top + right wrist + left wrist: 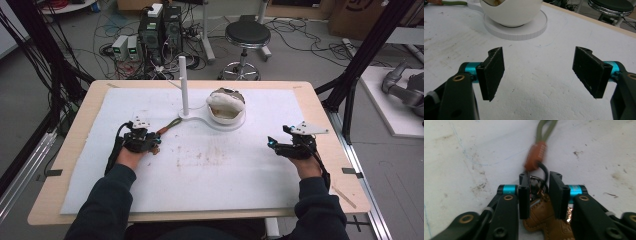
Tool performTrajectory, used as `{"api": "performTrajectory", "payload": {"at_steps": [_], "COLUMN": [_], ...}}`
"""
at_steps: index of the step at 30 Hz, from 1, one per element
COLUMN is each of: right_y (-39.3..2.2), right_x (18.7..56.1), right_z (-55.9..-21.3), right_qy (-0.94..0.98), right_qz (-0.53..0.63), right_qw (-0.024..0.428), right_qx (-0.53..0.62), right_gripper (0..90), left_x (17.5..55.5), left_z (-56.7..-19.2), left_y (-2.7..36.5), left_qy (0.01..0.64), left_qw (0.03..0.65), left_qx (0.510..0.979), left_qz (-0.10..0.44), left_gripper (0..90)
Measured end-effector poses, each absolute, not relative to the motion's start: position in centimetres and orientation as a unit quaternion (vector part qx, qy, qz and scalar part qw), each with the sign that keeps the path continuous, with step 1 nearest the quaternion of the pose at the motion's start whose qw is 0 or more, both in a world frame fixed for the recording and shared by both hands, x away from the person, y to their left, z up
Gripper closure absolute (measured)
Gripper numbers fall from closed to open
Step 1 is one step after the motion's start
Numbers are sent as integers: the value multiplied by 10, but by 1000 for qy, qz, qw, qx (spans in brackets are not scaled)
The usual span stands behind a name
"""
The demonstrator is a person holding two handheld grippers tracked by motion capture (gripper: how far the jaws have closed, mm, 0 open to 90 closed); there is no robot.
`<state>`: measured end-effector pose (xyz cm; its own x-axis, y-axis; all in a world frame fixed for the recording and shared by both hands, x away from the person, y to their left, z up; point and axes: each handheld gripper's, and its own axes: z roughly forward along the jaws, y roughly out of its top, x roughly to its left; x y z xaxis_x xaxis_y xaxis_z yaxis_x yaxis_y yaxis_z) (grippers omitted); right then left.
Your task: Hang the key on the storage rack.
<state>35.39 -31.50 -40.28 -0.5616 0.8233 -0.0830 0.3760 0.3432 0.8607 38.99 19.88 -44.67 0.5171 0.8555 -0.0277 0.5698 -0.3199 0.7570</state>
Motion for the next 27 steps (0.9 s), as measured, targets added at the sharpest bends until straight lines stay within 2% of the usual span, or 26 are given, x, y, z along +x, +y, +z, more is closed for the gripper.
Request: {"api": "performTrajectory", "payload": {"at_steps": [2,3,5,8,11,12,13,15,16,18,19,24,27], "right_y": [-316,-316,-316,-317,-317,-316,-316,-316,-316,-315,-315,-316,-316], "right_x": [354,354,354,354,354,354,355,355,355,355,355,356,355], "right_z": [-403,-403,-403,-403,-403,-403,-403,-404,-404,-404,-404,-404,-404], "right_qy": [775,774,774,773,773,773,773,774,774,775,775,775,775], "right_qz": [424,425,425,425,424,424,424,424,424,424,425,424,424], "right_qw": [264,263,262,262,261,262,263,260,261,261,260,258,256], "right_qx": [388,389,390,391,393,392,391,391,391,390,390,391,392], "right_gripper": [261,260,261,261,261,261,261,261,261,261,261,262,261], "left_x": [386,383,378,371,364,362,361,363,364,367,369,374,375], "left_z": [-443,-440,-437,-436,-432,-431,-430,-428,-428,-429,-429,-434,-441], "left_y": [200,202,204,206,205,203,201,199,198,196,194,184,172], "left_qy": [456,453,449,441,424,416,418,424,435,440,445,451,439], "left_qw": [366,366,364,357,347,340,339,353,360,377,381,376,346], "left_qx": [789,792,799,809,831,838,836,824,814,800,793,791,811], "left_qz": [189,184,164,154,94,96,109,129,135,156,165,172,173], "left_gripper": [723,797,825,829,832,825,773,593,533,494,446,437,447]}}
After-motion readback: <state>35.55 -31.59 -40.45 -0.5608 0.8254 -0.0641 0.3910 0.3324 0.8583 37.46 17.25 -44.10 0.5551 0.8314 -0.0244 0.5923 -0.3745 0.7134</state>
